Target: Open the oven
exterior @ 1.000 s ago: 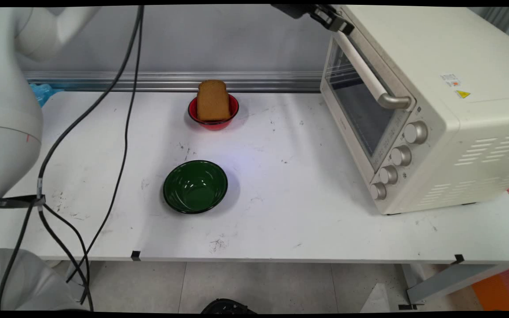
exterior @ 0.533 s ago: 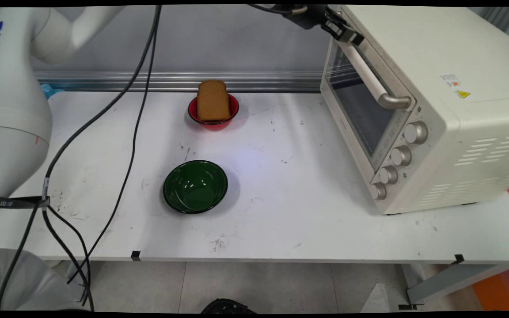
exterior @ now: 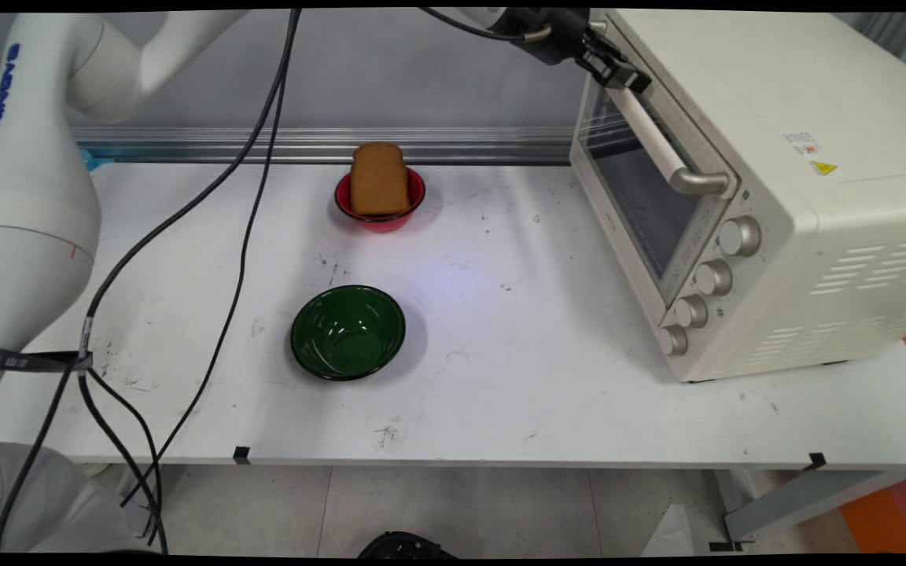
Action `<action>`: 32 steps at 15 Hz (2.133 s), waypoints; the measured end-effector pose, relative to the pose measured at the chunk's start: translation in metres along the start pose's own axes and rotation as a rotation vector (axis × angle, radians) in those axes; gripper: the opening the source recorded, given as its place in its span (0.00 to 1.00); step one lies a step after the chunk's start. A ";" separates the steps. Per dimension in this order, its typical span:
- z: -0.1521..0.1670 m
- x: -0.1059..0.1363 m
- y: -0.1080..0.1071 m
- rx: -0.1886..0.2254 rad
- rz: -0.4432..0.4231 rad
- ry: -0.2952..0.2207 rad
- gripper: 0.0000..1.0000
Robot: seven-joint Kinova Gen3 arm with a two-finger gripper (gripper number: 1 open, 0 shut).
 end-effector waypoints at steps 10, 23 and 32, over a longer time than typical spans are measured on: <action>-0.022 -0.011 0.007 0.000 0.004 -0.032 0.00; -0.061 -0.036 0.025 -0.009 0.004 -0.098 0.00; -0.075 -0.072 0.039 -0.016 -0.001 -0.147 0.00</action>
